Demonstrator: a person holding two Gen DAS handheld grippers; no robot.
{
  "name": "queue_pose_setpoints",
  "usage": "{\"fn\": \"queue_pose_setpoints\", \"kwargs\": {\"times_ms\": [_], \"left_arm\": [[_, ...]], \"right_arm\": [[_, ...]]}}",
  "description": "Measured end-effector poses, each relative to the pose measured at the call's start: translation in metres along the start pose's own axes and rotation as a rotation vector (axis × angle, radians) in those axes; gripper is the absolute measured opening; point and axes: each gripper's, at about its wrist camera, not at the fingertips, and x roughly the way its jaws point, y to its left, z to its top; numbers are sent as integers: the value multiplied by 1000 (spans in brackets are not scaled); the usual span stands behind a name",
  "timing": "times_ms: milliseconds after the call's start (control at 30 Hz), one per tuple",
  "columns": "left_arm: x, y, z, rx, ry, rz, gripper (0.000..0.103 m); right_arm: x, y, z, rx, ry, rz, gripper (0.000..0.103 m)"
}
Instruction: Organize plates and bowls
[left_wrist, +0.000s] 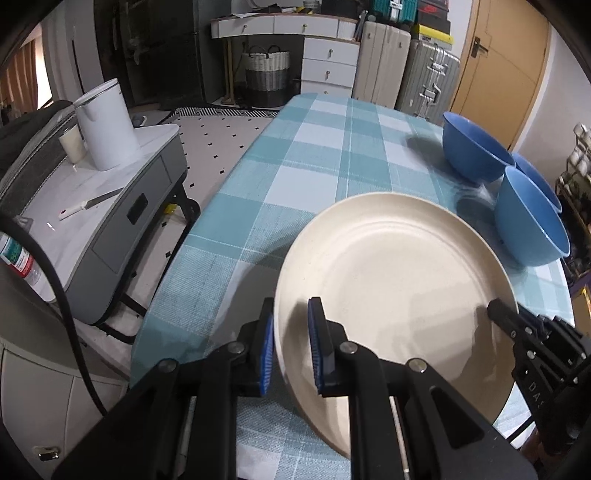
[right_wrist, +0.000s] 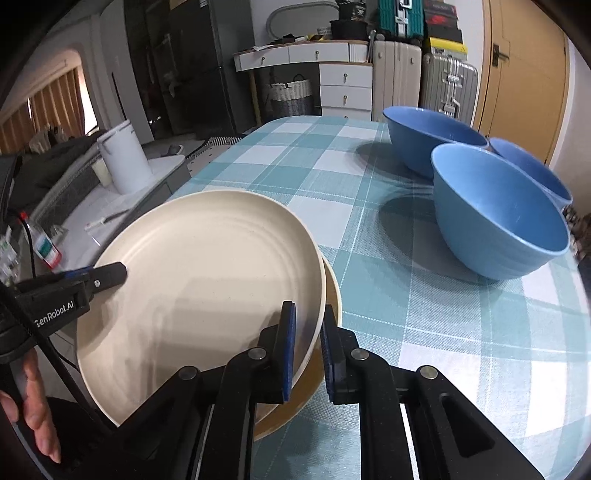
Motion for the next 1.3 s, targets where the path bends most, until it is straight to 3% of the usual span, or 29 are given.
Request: {"fn": "queue_pose_setpoints", "kwargs": {"times_ms": [567, 933, 1300], "left_arm": [[12, -3, -2, 13, 40, 27, 14], [14, -18, -4, 85, 33, 72, 14], [14, -14, -3, 60, 35, 45, 15]], "right_arm": [[-2, 12, -5, -100, -21, -82, 13], [-6, 16, -9, -159, -37, -164, 15], [0, 14, -14, -165, -1, -156, 16]]}}
